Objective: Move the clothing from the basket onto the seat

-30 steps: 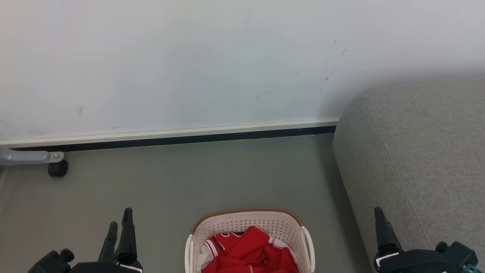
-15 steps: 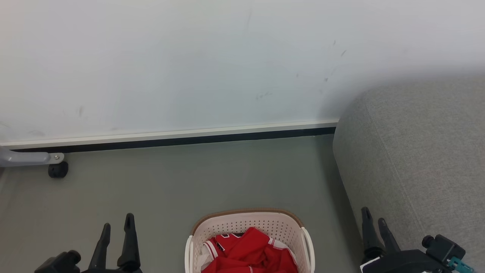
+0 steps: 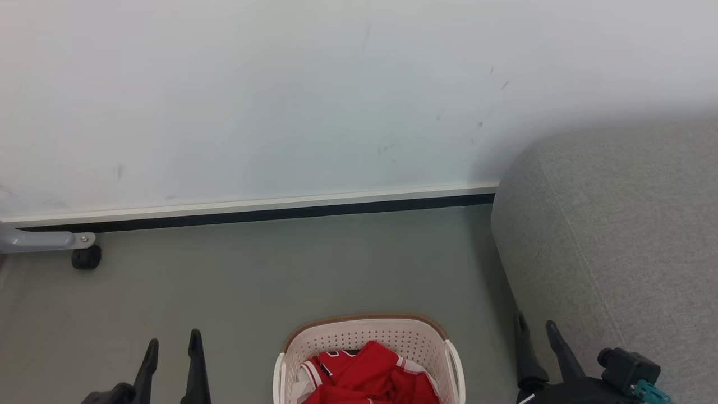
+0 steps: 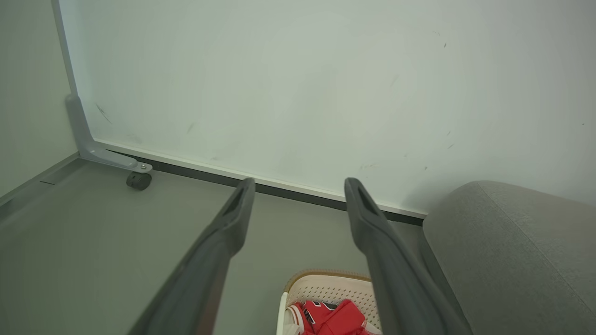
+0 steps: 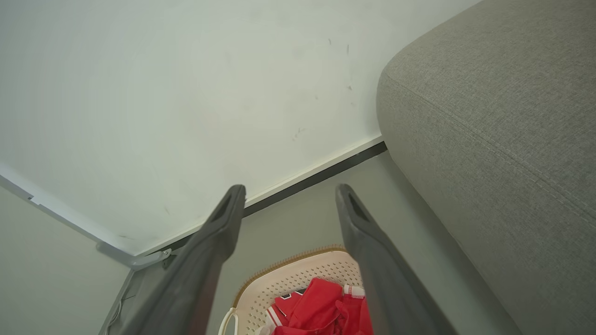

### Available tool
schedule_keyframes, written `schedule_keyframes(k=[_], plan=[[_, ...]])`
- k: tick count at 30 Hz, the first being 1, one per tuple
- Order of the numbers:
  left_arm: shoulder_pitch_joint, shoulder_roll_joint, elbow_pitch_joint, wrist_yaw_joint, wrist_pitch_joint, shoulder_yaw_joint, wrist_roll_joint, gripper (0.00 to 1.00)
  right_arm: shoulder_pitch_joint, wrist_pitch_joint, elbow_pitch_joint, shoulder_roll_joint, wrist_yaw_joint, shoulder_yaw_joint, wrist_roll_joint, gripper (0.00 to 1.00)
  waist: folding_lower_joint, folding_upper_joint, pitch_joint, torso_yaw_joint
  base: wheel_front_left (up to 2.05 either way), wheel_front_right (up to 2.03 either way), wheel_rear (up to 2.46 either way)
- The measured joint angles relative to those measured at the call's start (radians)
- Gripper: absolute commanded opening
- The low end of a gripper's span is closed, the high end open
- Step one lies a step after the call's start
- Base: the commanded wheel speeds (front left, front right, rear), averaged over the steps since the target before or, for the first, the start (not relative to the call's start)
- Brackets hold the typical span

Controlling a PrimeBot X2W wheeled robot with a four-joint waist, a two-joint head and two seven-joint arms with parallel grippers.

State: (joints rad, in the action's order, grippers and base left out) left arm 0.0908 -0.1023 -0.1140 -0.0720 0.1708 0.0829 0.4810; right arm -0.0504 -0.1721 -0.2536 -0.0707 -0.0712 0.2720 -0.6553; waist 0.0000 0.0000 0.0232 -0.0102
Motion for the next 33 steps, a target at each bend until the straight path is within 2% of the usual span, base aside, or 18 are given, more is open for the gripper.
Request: schedule_keyframes(k=[21,33], plan=[[0.06,-0.016,0.012,-0.044,0.079,0.031,-0.29,1.0,0.0,-0.077,-0.009,-0.017,-0.036,0.102,0.263,1.0,-0.0001,0.0,0.013,-0.005,0.0,0.0,0.0],[0.061,-0.015,0.001,-0.042,0.079,0.028,-0.291,1.0,0.0,-0.077,-0.012,-0.017,-0.035,0.101,0.269,1.0,0.0,0.0,0.013,-0.005,0.0,0.0,0.0]])
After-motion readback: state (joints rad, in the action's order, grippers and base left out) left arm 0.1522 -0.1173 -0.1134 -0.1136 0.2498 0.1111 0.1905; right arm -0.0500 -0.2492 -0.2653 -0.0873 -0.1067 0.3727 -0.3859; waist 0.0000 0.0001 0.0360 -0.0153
